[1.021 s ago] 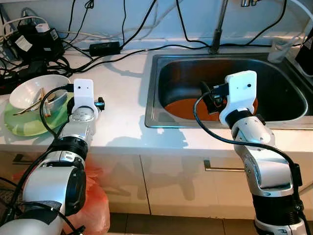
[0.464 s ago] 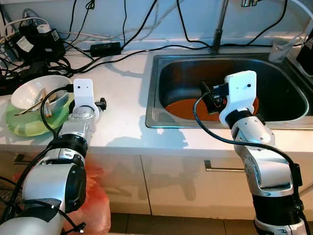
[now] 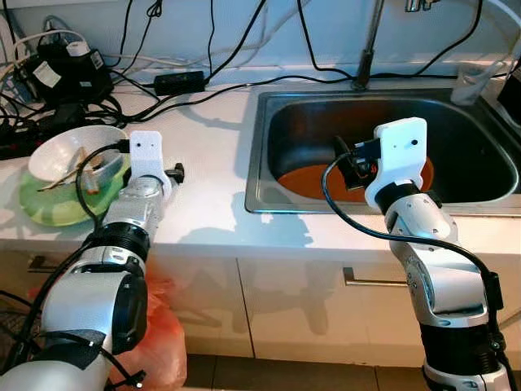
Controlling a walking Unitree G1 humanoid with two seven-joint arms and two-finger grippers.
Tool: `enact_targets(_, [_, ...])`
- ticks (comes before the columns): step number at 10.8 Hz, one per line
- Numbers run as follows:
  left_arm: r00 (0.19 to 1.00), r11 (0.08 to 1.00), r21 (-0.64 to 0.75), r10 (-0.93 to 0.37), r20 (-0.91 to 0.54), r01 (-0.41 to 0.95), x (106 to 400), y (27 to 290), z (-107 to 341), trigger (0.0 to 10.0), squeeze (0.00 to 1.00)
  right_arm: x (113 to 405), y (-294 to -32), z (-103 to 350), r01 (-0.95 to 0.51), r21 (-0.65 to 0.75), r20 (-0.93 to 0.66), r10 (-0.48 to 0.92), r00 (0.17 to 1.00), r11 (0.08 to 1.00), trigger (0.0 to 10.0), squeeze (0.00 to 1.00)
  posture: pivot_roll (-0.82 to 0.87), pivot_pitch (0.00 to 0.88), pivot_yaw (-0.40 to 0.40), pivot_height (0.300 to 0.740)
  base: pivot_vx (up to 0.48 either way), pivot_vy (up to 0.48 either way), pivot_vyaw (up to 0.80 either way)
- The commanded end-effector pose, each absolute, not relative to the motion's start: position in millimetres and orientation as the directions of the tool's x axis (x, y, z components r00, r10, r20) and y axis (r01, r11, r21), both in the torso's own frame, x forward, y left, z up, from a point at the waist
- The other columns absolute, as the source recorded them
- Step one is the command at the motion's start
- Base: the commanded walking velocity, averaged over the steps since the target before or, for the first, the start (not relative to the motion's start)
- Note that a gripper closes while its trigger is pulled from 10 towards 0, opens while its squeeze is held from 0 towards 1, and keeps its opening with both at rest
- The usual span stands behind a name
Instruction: Kitchen organization
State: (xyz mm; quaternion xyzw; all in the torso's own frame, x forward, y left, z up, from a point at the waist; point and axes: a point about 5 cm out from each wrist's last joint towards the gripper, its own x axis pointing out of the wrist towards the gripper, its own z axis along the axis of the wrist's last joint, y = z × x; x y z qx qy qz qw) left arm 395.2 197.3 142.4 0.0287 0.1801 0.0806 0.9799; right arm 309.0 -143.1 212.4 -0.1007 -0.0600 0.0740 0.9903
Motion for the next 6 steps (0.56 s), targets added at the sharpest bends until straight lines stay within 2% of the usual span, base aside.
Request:
enact_targets(1, [0.895,0.996,0.046,0.089,-0.436,-0.076,390.2,180.5,124.2,10.0,0.0,308.5,-141.5,214.5,-0.137,-0.217,0.107,0.163,0.981,0.967,10.0,0.0,-0.15,0.0,0.093,0.74,0.0,0.0,0.0])
enact_targets(6, [0.884,0.999,0.0,-0.045,-0.465,0.051,387.5,143.6,114.5,10.0,0.0,309.1,-141.9,215.3,-0.13,-0.218,0.111,0.157,0.981,0.967,10.0,0.0,-0.16,0.0,0.098,0.74,0.0,0.0,0.0])
